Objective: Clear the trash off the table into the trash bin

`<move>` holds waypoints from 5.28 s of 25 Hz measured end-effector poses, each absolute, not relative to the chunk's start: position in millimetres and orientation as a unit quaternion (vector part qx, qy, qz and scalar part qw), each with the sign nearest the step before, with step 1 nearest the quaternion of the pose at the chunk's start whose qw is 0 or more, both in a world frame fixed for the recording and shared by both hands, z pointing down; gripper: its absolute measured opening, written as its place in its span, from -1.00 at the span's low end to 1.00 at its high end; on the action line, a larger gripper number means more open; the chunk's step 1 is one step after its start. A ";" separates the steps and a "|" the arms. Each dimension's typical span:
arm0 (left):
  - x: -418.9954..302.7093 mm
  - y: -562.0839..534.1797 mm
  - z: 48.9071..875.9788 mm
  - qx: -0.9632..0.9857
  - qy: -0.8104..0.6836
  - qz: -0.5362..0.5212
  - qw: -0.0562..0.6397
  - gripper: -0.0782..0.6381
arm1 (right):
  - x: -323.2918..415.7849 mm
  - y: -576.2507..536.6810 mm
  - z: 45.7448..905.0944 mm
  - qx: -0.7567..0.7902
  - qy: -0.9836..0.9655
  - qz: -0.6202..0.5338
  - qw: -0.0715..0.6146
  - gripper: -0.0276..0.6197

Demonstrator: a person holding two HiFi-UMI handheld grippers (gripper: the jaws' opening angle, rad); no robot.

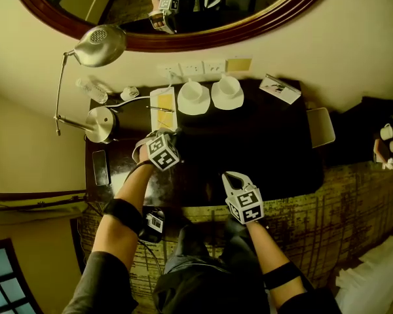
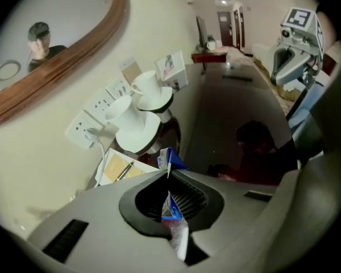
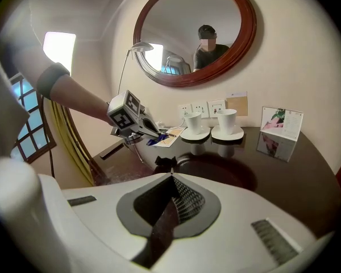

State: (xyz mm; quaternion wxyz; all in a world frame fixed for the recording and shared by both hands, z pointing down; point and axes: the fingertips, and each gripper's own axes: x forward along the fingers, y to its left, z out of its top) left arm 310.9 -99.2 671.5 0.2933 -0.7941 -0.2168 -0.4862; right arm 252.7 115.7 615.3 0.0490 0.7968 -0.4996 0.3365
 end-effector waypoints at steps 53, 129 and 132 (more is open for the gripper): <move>-247.7 -206.1 522.8 -0.839 0.444 -0.266 -0.168 -0.77 | -151.1 -172.3 526.3 0.399 -0.878 0.218 0.149 -0.91; -305.3 -201.1 767.5 -0.778 0.472 -0.298 -0.288 -0.77 | -225.5 -190.1 767.1 0.385 -0.830 0.342 0.213 -0.91; -300.5 -207.3 691.9 -0.787 0.487 -0.268 -0.267 -0.77 | -208.5 -205.6 694.9 0.408 -0.839 0.311 0.181 -0.91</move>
